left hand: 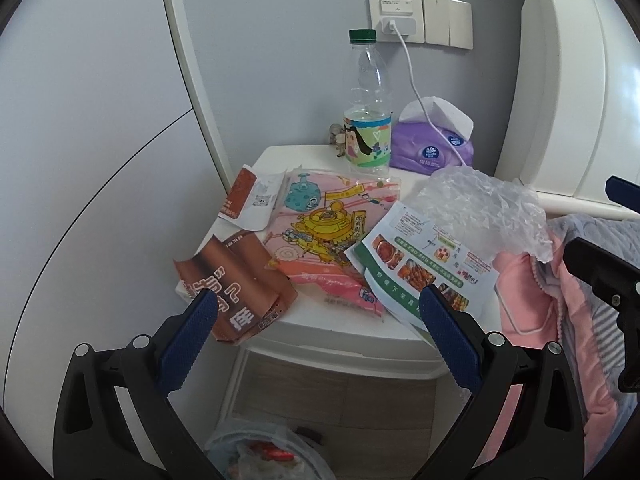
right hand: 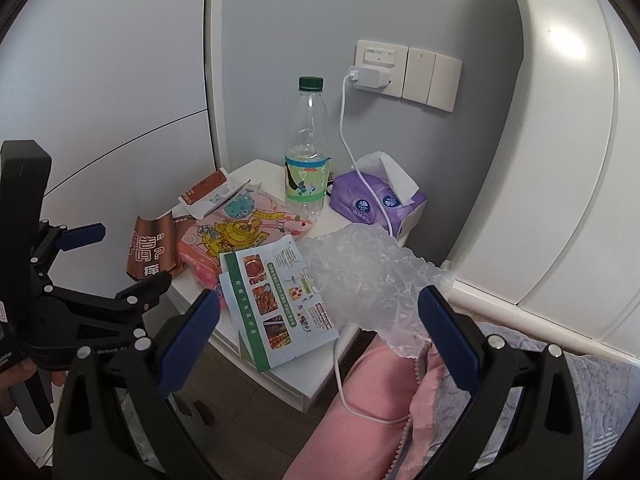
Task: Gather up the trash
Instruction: 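Approach the nightstand with both tools open, surveying the trash items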
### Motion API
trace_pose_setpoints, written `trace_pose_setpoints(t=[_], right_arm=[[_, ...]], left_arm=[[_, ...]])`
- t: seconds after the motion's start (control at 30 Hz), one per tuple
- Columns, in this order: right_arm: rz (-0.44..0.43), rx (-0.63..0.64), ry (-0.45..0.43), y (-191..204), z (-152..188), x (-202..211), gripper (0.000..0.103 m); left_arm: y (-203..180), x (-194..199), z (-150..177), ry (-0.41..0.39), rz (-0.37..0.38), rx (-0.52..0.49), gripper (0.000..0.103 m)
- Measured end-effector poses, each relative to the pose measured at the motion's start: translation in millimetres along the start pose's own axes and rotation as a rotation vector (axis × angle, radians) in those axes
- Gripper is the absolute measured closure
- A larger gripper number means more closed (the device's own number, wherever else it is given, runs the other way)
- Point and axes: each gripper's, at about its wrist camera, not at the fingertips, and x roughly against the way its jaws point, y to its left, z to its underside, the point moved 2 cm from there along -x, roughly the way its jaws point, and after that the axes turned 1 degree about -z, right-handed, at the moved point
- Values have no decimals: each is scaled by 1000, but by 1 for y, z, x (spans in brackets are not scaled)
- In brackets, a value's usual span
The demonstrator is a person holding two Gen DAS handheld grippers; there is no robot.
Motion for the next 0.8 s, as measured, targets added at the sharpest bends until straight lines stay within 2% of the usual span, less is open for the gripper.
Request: trace_pose_setpoints(t=[0.37,0.6,0.8], right_arm=[[19,-15,0,-7,5,8,6],[36,-39,-40,-2,3,35,6],[82,-53,-61,7,-1,41,6]], left_arm=[[4,10,0,-2,-6,28,6],[11,42,-7,-50,-21,98,5],[24,56,-10,-99,-6,134,5]])
